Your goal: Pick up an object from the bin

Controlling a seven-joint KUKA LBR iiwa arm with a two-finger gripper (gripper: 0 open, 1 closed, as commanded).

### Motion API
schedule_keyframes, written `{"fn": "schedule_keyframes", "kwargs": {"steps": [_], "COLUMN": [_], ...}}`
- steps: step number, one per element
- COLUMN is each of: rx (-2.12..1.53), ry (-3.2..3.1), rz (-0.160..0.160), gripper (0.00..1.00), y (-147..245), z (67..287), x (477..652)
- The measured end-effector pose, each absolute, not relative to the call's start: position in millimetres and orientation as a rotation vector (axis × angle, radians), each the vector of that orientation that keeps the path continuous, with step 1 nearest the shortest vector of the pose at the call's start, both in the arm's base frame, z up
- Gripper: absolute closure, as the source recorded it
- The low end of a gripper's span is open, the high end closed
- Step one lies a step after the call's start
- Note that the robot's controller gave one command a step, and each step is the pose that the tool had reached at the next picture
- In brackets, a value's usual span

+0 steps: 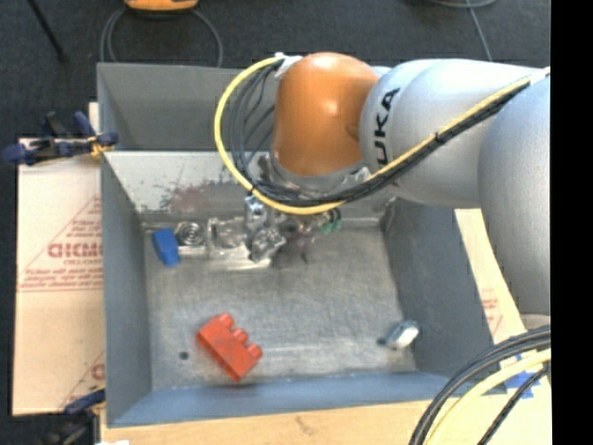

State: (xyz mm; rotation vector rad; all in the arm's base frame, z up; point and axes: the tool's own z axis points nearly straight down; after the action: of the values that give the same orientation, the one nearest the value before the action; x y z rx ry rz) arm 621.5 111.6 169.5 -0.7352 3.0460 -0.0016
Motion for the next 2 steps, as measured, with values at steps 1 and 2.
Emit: {"fn": "schedule_keyframes", "kwargs": {"steps": [1,2], "rx": [-0.735,-0.805], "ry": [3.049,3.026], "rz": [0.000,-0.001], "gripper": [0.00,0.00], "y": [112,96], "z": [168,112], "x": [620.9,629.9]}}
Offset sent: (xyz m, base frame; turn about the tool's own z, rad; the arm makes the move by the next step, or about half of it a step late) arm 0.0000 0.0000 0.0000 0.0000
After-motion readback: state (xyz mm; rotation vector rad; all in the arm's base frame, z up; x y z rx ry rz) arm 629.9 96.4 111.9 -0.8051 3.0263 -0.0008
